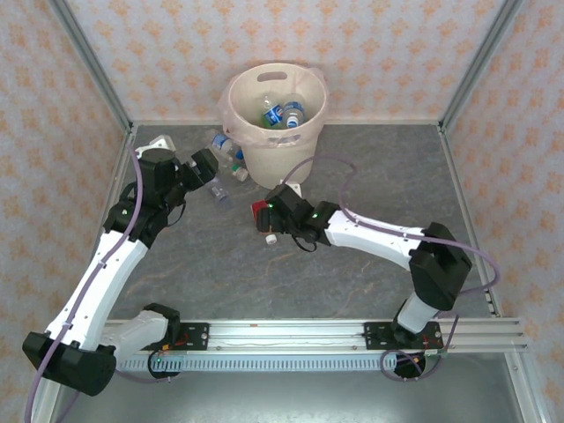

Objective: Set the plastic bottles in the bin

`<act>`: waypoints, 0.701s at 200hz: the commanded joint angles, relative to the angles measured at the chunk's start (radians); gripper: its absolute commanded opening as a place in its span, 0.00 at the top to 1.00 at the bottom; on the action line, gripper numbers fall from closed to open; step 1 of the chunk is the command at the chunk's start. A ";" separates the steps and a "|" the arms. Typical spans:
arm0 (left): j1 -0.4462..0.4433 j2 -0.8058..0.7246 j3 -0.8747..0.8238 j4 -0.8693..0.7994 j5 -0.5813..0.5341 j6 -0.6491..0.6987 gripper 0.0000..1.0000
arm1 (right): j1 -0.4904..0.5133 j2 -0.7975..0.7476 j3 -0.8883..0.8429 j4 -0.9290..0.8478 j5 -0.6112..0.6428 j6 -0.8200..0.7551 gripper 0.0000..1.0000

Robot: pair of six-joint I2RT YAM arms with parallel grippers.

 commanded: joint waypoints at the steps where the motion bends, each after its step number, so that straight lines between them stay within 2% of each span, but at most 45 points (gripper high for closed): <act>1: 0.006 -0.025 -0.013 -0.036 0.010 0.008 0.01 | 0.018 0.012 -0.036 0.062 -0.010 0.021 0.16; 28: 0.006 -0.031 -0.020 -0.035 0.018 0.014 0.01 | 0.020 0.044 -0.064 0.099 -0.039 0.019 0.27; 140: 0.006 -0.043 -0.016 -0.050 0.018 0.039 0.01 | 0.037 0.198 -0.011 0.100 -0.012 -0.038 0.39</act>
